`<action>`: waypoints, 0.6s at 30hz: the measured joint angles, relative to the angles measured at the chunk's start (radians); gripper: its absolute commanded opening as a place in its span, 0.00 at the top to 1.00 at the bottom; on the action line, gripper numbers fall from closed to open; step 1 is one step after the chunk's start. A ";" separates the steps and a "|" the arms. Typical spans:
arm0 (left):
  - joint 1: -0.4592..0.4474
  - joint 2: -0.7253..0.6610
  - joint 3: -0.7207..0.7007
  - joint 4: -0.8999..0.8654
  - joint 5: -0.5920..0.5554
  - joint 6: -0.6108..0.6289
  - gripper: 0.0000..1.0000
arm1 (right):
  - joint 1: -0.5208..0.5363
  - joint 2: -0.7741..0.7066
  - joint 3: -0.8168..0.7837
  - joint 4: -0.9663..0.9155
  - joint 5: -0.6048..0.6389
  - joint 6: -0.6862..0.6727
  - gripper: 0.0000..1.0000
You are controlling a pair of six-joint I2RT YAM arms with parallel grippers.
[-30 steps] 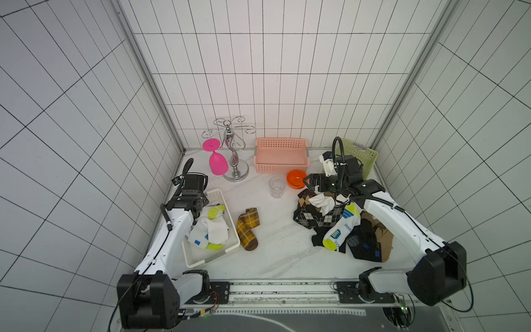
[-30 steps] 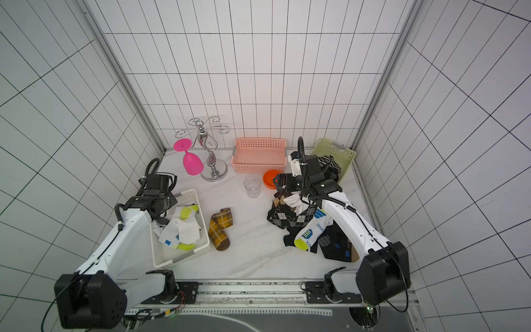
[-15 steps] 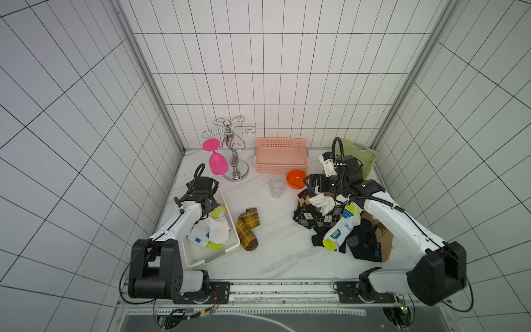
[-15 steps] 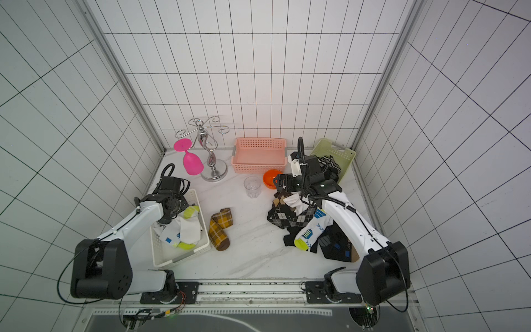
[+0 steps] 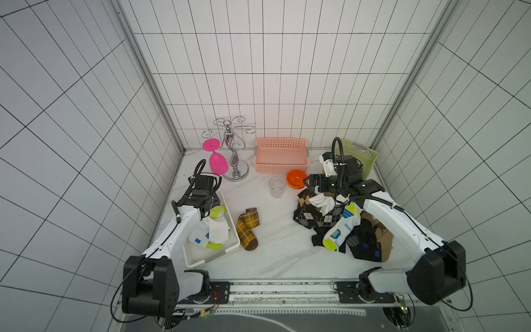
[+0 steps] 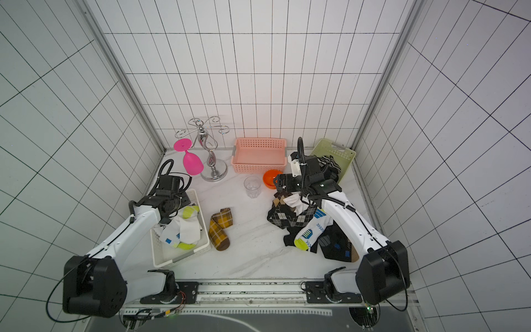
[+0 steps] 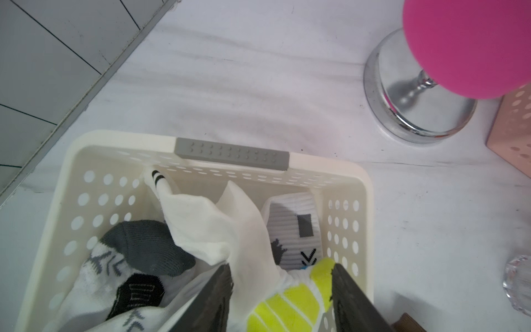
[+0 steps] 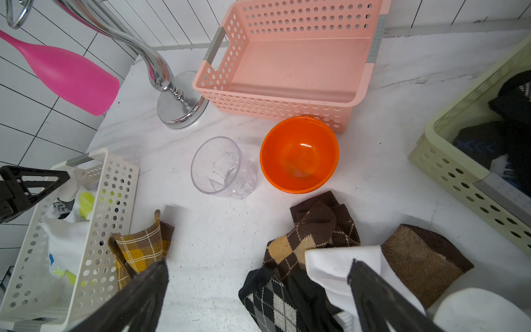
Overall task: Sort the socks into the basket by color
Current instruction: Place the sock in the bin.
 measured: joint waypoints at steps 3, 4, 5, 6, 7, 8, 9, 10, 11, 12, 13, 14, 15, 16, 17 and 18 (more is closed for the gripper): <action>-0.037 -0.014 0.043 -0.009 -0.013 0.024 0.41 | 0.000 0.016 0.000 -0.015 0.016 0.001 0.01; -0.052 -0.017 0.057 -0.010 -0.019 0.032 0.40 | 0.000 0.022 0.000 -0.022 0.023 0.001 0.01; -0.070 -0.023 0.069 -0.008 -0.024 0.042 0.39 | 0.000 0.028 0.000 -0.030 0.034 0.002 0.00; -0.090 -0.029 0.079 -0.006 -0.027 0.050 0.38 | 0.000 0.034 0.000 -0.038 0.043 0.003 0.01; -0.110 -0.035 0.087 -0.005 -0.031 0.057 0.38 | 0.000 0.038 0.000 -0.046 0.055 0.004 0.00; -0.134 -0.040 0.094 -0.003 -0.034 0.064 0.38 | 0.000 0.042 0.000 -0.054 0.063 0.005 0.00; -0.158 -0.043 0.103 -0.003 -0.037 0.070 0.38 | 0.000 0.047 0.000 -0.064 0.075 0.007 0.00; -0.181 -0.044 0.111 -0.002 -0.040 0.076 0.37 | 0.000 0.050 0.000 -0.073 0.083 0.008 0.00; -0.208 -0.044 0.121 -0.001 -0.044 0.079 0.36 | -0.001 0.053 0.000 -0.080 0.090 0.010 0.01; -0.235 -0.043 0.130 0.000 -0.047 0.084 0.36 | -0.002 0.058 0.000 -0.087 0.094 0.011 0.01; -0.258 -0.043 0.138 0.001 -0.048 0.086 0.36 | -0.002 0.062 0.000 -0.090 0.095 0.011 0.02; -0.286 -0.043 0.145 0.006 -0.049 0.086 0.36 | -0.002 0.066 -0.003 -0.095 0.095 0.011 0.03; -0.308 -0.043 0.151 0.011 -0.049 0.086 0.36 | -0.002 0.070 -0.008 -0.098 0.092 0.011 0.05; -0.324 -0.042 0.153 0.016 -0.048 0.086 0.36 | -0.002 0.075 -0.011 -0.103 0.084 0.009 0.07; -0.344 -0.041 0.155 0.026 -0.046 0.084 0.36 | -0.002 0.083 -0.013 -0.111 0.076 0.006 0.10; -0.363 -0.039 0.156 0.034 -0.043 0.081 0.36 | -0.001 0.094 -0.016 -0.115 0.066 0.003 0.13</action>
